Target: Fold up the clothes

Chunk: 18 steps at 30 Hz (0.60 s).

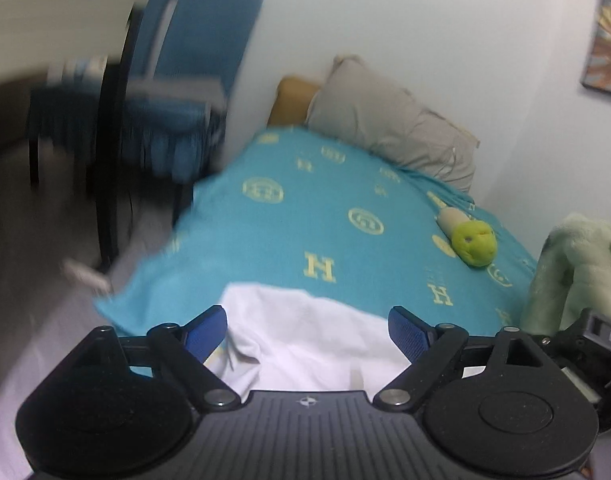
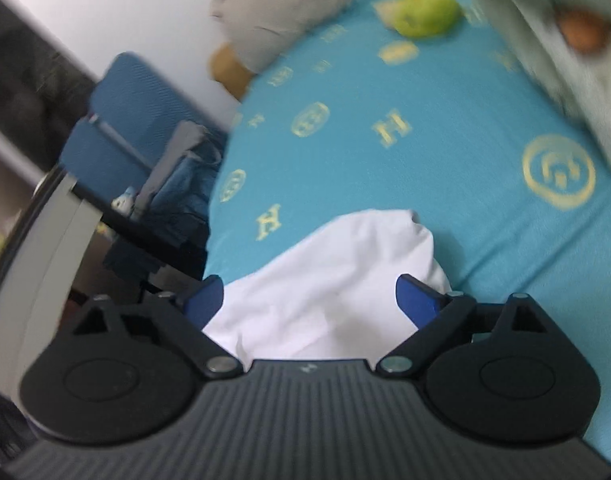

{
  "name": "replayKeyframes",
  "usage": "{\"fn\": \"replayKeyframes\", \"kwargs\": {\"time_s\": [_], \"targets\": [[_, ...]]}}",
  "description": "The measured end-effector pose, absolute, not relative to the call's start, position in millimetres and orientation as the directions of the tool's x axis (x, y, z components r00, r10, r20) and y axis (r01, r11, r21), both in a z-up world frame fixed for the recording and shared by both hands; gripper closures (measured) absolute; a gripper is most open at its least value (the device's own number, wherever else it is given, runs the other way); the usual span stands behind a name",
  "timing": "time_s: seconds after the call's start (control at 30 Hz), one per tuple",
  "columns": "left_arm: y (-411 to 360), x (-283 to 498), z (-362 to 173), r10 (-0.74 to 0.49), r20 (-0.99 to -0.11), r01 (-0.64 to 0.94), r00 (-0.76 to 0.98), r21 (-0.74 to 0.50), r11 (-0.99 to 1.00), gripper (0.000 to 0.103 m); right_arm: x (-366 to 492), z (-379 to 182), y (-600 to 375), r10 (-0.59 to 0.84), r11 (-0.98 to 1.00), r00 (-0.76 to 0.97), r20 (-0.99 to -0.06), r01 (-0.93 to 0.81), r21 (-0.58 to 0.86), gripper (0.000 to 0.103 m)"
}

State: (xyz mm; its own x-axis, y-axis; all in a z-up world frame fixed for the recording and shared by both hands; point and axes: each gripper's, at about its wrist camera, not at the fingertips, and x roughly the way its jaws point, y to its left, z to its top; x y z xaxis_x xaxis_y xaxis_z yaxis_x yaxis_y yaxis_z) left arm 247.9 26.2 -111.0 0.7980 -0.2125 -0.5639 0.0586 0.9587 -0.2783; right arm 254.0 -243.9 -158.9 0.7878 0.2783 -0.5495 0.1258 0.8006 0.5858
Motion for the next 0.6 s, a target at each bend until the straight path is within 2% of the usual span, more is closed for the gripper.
{"fn": "replayKeyframes", "kwargs": {"time_s": [0.07,0.13,0.17,0.2,0.27,0.33,0.6], "targets": [[22,239,-106,-0.207,-0.553,0.086,0.807,-0.237,0.968,0.007,242,-149,-236,0.219,0.851,0.823,-0.524,0.102,0.515,0.009],[17,231,-100,-0.203,-0.541,0.113,0.816,-0.196,0.974,0.007,247,-153,-234,0.211,0.872,0.810,-0.547,0.097,0.480,0.012],[15,227,-97,-0.201,-0.535,0.126,0.820,-0.174,0.977,0.006,249,-155,-234,0.206,0.881,0.804,-0.558,0.095,0.463,0.020],[12,228,-97,-0.210,-0.557,0.148,0.804,-0.154,0.977,0.007,251,-157,-233,0.202,0.891,0.798,-0.568,0.092,0.445,0.038],[9,230,-98,-0.214,-0.572,0.167,0.792,-0.135,0.977,0.006,255,-161,-231,0.192,0.908,0.785,-0.590,0.086,0.410,0.052],[6,236,-104,-0.215,-0.581,0.179,0.785,-0.120,0.977,0.007,260,-165,-230,0.181,0.924,0.771,-0.610,0.079,0.374,0.056],[-6,271,-148,-0.181,-0.697,0.196,0.694,-0.059,0.979,0.007,297,-195,-220,0.162,0.962,0.706,-0.689,0.042,0.270,0.057]]}}
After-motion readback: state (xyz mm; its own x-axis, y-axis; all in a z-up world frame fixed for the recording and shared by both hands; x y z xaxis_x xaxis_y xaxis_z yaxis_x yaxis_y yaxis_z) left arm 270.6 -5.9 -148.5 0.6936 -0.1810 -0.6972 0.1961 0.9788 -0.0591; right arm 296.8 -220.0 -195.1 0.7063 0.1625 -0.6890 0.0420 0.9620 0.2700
